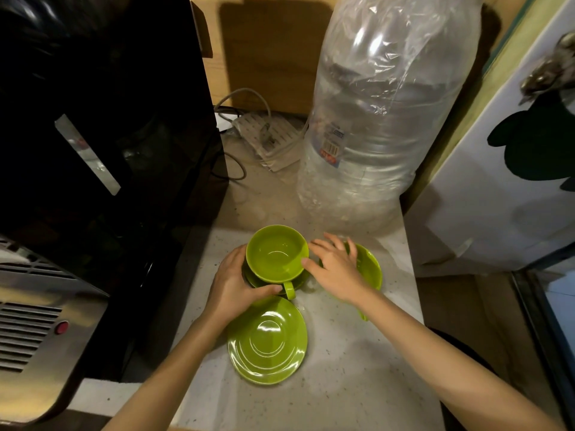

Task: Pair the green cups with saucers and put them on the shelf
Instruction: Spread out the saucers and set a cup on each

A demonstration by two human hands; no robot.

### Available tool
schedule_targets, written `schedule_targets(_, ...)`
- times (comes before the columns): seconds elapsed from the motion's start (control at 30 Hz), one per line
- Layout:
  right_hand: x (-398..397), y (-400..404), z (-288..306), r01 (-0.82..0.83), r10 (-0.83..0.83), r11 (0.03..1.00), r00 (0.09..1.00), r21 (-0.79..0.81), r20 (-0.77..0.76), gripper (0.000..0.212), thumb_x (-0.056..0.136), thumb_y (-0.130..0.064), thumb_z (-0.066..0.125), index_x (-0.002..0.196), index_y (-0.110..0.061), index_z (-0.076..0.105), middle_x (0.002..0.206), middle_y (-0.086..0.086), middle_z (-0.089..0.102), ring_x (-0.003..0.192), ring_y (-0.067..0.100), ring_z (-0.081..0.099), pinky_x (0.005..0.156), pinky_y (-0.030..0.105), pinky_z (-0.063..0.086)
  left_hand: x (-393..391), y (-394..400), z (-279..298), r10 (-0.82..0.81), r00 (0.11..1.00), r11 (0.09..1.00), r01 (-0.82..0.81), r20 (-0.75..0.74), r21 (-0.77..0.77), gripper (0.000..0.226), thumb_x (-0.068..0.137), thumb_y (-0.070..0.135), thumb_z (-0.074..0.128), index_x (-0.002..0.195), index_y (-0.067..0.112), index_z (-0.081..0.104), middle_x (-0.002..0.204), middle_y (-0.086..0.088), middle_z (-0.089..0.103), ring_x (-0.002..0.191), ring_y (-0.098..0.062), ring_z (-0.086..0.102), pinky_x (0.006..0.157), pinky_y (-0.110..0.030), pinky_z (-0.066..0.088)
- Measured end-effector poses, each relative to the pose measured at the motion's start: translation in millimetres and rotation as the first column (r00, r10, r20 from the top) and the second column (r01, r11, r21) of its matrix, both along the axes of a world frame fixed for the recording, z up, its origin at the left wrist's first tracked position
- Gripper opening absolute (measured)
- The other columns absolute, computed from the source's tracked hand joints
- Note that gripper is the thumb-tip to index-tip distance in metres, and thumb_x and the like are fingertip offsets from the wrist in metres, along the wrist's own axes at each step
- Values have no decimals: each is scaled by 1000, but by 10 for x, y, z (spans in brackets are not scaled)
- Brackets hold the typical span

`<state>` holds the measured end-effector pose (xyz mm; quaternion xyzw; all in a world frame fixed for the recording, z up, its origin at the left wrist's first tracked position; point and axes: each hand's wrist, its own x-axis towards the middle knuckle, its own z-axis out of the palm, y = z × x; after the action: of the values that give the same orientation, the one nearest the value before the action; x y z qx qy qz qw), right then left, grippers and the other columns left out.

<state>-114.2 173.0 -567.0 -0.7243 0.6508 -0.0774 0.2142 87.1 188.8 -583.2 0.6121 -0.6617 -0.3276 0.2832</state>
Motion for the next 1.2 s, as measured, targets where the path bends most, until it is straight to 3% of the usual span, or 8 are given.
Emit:
schedule_targets(0.23, -283, 9, 121, 111, -105, 994, 979, -25, 176, 49, 95, -33, 43, 139, -14, 40, 148, 6, 41, 141, 21, 25, 113, 35, 15, -232, 71, 305, -46, 996, 992, 55, 79, -114, 106, 54, 50, 78, 141, 18, 26, 148, -2, 31, 137, -16, 26, 107, -23, 18)
schedule_targets(0.37, -580, 95, 146, 251, -229, 968, 879, 5, 418, 54, 92, -23, 51, 142, -11, 35, 147, 10, 41, 136, 24, 37, 113, 34, 28, -625, 158, 535, -131, 991, 964, 118, -40, -237, 81, 61, 44, 77, 131, 18, 45, 119, 7, 55, 113, -6, 50, 97, -19, 38)
schedule_targets(0.43, -695, 171, 119, 315, -299, 948, 833, 45, 466, 57, 92, -21, 52, 144, -15, 30, 149, 7, 39, 136, 21, 37, 111, 32, 30, -829, 204, 557, -105, 982, 989, 87, -154, -119, 57, 64, 36, 78, 114, 15, 59, 94, 0, 70, 85, -10, 67, 80, -27, 54)
schedule_targets(0.53, -787, 300, 53, 381, -407, 910, 735, 166, 542, 60, 92, -16, 52, 146, -18, 25, 147, 10, 40, 131, 23, 43, 103, 30, 36, -1023, 303, 488, -5, 961, 952, 89, -277, 293, 33, 76, 35, 68, 85, 3, 66, 78, -19, 72, 62, -21, 69, 64, -38, 55)
schedule_targets(0.67, -842, 391, -76, 423, -516, 855, 635, 300, 574, 57, 91, -14, 52, 144, -17, 30, 139, 17, 47, 124, 26, 50, 106, 39, 40, -1045, 382, 334, 96, 938, 788, 132, -333, 601, 25, 87, 30, 56, 87, 5, 57, 77, -19, 65, 45, -11, 64, 46, -24, 51)
schedule_targets(0.8, -850, 411, -119, 428, -618, 787, 543, 446, 569, 45, 93, -19, 49, 138, -18, 41, 126, 12, 52, 111, 30, 55, 85, 41, 50, -1067, 364, 164, 301, 793, 729, 167, -530, 664, 46, 92, 19, 49, 133, 5, 34, 100, -24, 63, 68, -21, 67, 60, -26, 57)
schedule_targets(0.93, -874, 417, -83, 371, -685, 727, 450, 578, 573, 38, 95, -16, 44, 133, -21, 44, 125, 10, 49, 90, 40, 62, 51, 28, 55, -1130, 357, 79, 313, 747, 761, 172, -587, 625, 42, 93, 16, 45, 132, 4, 40, 100, -15, 63, 80, -22, 64, 64, -21, 56)
schedule_targets(1.2, -981, 456, -14, 306, -700, 711, 400, 633, 592, 43, 95, -13, 47, 137, -19, 42, 126, 22, 57, 72, 28, 64, 51, 26, 58, -1191, 356, 75, 300, 738, 781, 173, -604, 600, 39, 93, 12, 45, 132, 7, 43, 112, -19, 60, 85, -24, 63, 62, -18, 55)
